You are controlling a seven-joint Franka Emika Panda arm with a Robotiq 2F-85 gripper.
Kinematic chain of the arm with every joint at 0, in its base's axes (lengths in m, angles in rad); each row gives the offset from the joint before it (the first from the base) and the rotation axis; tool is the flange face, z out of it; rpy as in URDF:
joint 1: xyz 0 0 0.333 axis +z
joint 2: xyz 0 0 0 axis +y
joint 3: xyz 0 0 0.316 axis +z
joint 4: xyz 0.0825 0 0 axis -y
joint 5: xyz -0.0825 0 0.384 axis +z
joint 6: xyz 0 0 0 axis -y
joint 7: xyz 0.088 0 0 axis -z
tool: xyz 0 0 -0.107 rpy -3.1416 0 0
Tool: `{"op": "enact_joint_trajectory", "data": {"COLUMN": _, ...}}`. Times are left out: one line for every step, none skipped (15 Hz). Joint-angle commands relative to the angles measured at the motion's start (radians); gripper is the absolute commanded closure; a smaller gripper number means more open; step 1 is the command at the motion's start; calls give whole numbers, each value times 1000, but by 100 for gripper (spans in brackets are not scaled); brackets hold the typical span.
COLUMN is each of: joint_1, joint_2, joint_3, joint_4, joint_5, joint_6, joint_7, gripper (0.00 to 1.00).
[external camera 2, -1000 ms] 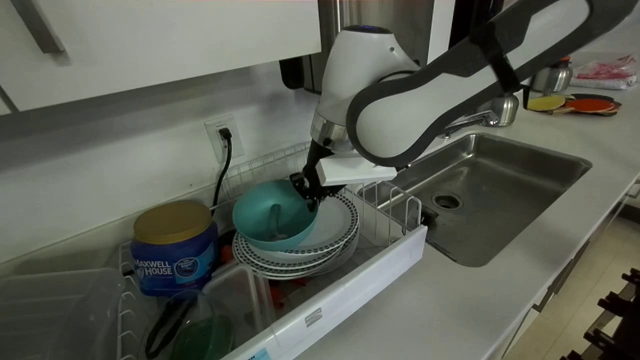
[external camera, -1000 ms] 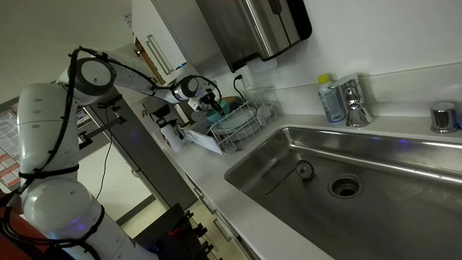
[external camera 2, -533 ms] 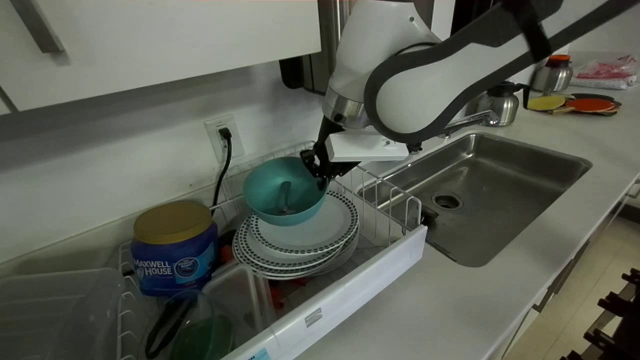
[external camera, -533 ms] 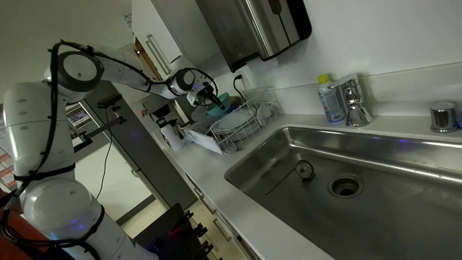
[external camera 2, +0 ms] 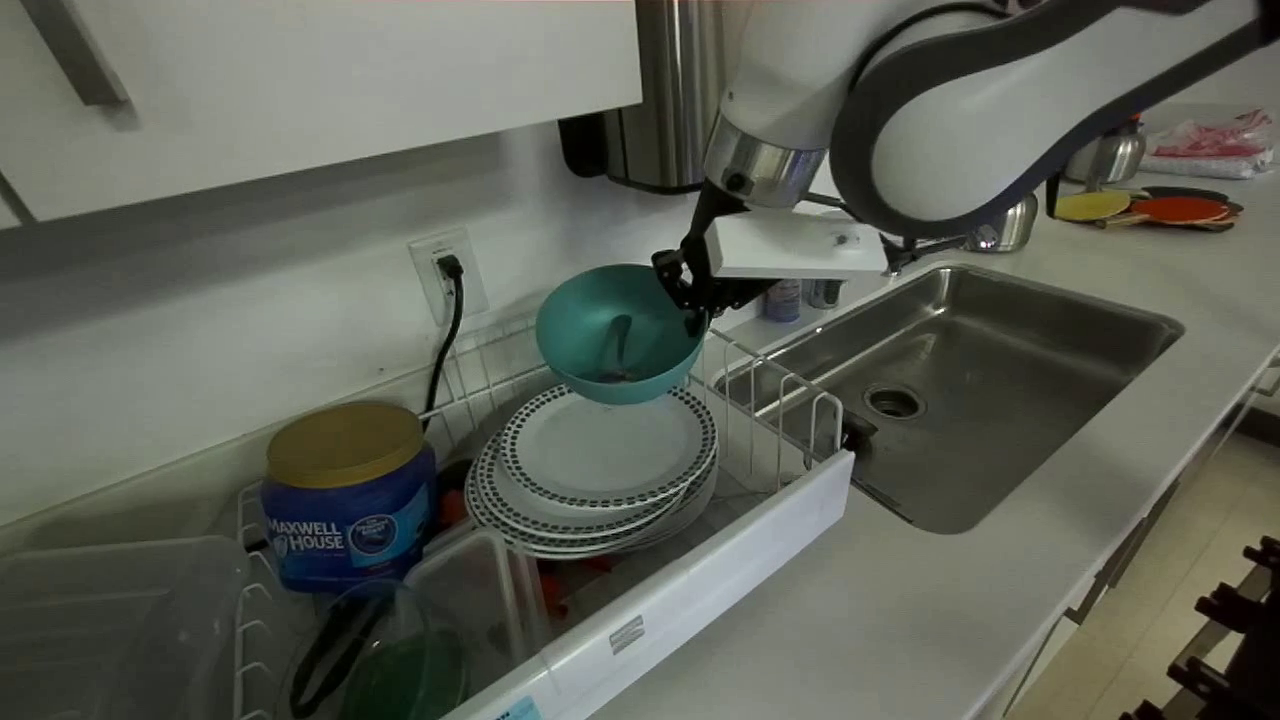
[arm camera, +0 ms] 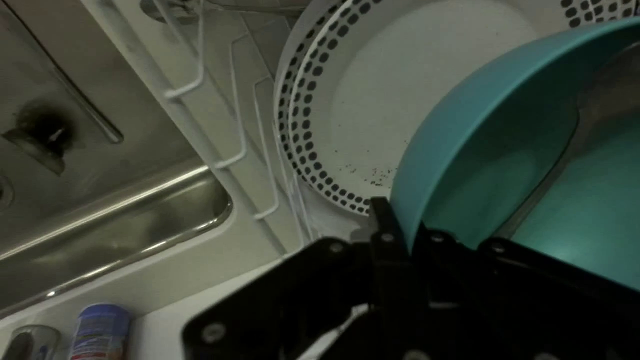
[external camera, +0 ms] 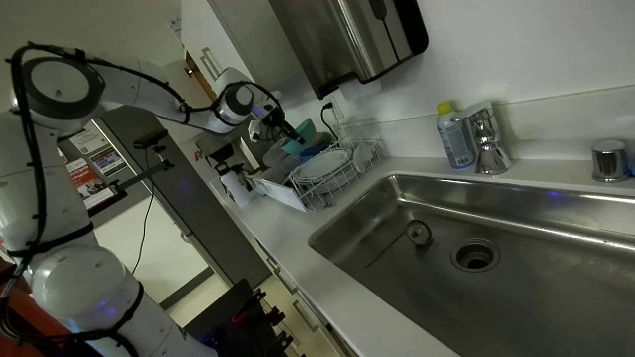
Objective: Take the blue bowl out of the dish rack and put it in the sink
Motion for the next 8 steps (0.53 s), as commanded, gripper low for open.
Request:
{"op": "enact_joint_trajectory", "data": {"joint_1": -40, "joint_2": -164, "joint_3": 13, "joint_4": -144, "joint_5": -77, "joint_6": -42, "joint_7": 108, "gripper": 99}}
{"op": "enact_joint_trajectory", "data": {"joint_1": -58, "joint_2": -199, "joint_3": 20, "joint_4": -173, "joint_5": -90, "joint_6": -63, "joint_7": 131, "gripper": 99}}
{"op": "enact_joint_trajectory", "data": {"joint_1": -78, "joint_2": -229, "joint_3": 29, "joint_4": -199, "joint_5": -99, "joint_6": -84, "joint_7": 148, "gripper": 99}}
{"op": "enact_joint_trajectory", "data": {"joint_1": -98, "joint_2": -263, "joint_3": 36, "joint_4": -227, "joint_5": -111, "joint_6": -111, "joint_7": 175, "gripper": 99}}
{"op": "enact_joint_trajectory", "data": {"joint_1": -122, "joint_2": -295, "joint_3": 45, "joint_4": -254, "joint_5": -114, "joint_6": -139, "joint_7": 192, "gripper": 99}}
{"op": "enact_joint_trajectory", "data": {"joint_1": -146, "joint_2": -325, "joint_3": 52, "joint_4": -281, "joint_5": -119, "joint_6": -171, "joint_7": 217, "gripper": 99}}
{"op": "enact_joint_trajectory", "data": {"joint_1": -169, "joint_2": -353, "joint_3": 61, "joint_4": -305, "joint_5": -121, "joint_6": -195, "joint_7": 235, "gripper": 99}}
{"op": "enact_joint_trajectory", "data": {"joint_1": -195, "joint_2": -380, "joint_3": 70, "joint_4": -332, "joint_5": -129, "joint_6": -218, "joint_7": 253, "gripper": 99}}
